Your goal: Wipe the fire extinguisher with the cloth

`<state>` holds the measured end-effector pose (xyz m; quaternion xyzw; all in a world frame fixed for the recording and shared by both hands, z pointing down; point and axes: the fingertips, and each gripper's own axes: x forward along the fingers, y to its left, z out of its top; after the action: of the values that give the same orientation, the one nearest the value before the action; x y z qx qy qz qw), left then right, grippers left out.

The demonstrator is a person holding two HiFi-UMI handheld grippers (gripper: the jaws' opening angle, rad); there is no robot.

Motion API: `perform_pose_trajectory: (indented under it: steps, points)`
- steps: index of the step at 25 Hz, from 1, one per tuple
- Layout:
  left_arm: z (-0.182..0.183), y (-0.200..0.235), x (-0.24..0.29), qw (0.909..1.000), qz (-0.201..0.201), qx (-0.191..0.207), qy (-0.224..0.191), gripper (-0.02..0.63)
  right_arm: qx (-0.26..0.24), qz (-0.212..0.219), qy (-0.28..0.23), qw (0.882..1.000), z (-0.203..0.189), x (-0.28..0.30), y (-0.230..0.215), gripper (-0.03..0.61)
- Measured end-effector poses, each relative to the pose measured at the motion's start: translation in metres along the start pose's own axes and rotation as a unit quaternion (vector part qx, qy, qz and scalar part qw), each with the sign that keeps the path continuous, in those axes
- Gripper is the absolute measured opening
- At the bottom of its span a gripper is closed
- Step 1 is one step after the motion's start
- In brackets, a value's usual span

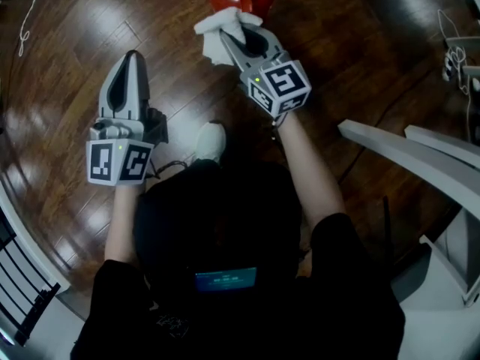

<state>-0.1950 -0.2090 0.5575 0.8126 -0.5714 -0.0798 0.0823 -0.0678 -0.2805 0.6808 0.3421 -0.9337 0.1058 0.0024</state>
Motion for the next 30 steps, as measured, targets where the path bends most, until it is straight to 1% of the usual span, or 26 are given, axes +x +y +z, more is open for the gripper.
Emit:
perform_pose_trajectory:
  steps: [2,4,6,8,9,10,11,12,13,14,15,16,18,20,22,25,27,30]
  points:
    - [0.0,-0.002,0.0,1.0,0.001,0.0,-0.001,0.0,0.005,0.004,0.051,0.999,-0.039,0.009,-0.002,0.109]
    - [0.0,-0.005,0.0,1.0,-0.001,0.004,-0.001,0.0,0.019,0.001,0.111,0.994,-0.091,0.017,-0.009,0.109]
    - [0.0,-0.006,-0.001,1.0,-0.002,0.006,-0.002,0.0,0.037,-0.011,0.176,0.984,-0.145,0.02,-0.021,0.109]
    - [-0.001,-0.005,-0.003,1.0,-0.001,0.007,0.0,0.0,0.049,-0.03,0.237,0.97,-0.19,0.015,-0.037,0.109]
    - [-0.002,-0.003,-0.004,1.0,0.0,0.005,0.0,0.0,0.05,-0.039,0.262,0.963,-0.204,0.01,-0.044,0.11]
    - [-0.002,-0.002,-0.005,1.0,0.001,0.002,0.0,0.0,0.049,-0.044,0.274,0.959,-0.209,0.005,-0.048,0.109]
    - [-0.003,0.0,-0.005,1.0,0.002,0.0,-0.001,0.0,0.047,-0.044,0.271,0.96,-0.204,0.0,-0.049,0.109]
    - [-0.003,0.0,-0.005,1.0,0.002,-0.001,-0.001,0.0,0.045,-0.036,0.249,0.967,-0.188,-0.005,-0.047,0.109]
    - [-0.003,-0.001,-0.004,1.0,0.0,-0.001,-0.001,0.0,0.043,-0.026,0.211,0.976,-0.163,-0.012,-0.043,0.109]
    - [-0.002,-0.003,-0.002,1.0,-0.003,0.0,-0.001,0.0,0.045,-0.018,0.163,0.986,-0.13,-0.022,-0.04,0.109]
    - [-0.001,-0.005,0.0,1.0,-0.006,0.003,-0.002,0.0,0.05,-0.017,0.111,0.992,-0.093,-0.033,-0.04,0.109]
    - [0.0,-0.007,0.002,0.9999,-0.009,0.006,-0.002,0.0,0.055,-0.022,0.059,0.997,-0.056,-0.045,-0.043,0.11]
    - [0.0,-0.011,0.005,0.9998,-0.014,0.01,-0.002,0.0,0.057,-0.038,-0.026,0.997,0.012,-0.066,-0.056,0.11]
    - [-0.002,-0.016,0.009,0.9998,-0.019,0.012,0.0,0.0,0.046,-0.048,-0.075,0.995,0.062,-0.076,-0.071,0.11]
    - [-0.003,-0.02,0.012,0.9997,-0.023,0.012,0.001,0.0,0.031,-0.049,-0.099,0.993,0.095,-0.075,-0.082,0.11]
    - [-0.004,-0.024,0.016,0.9995,-0.028,0.013,0.003,0.0,0.013,-0.054,-0.118,0.992,0.124,-0.067,-0.096,0.11]
    - [-0.006,-0.026,0.017,0.9994,-0.03,0.014,0.006,0.0,-0.006,-0.063,-0.116,0.991,0.128,-0.061,-0.102,0.11]
    - [-0.009,-0.025,0.015,0.9994,-0.03,0.012,0.011,0.0,-0.023,-0.077,-0.093,0.992,0.108,-0.046,-0.111,0.112]
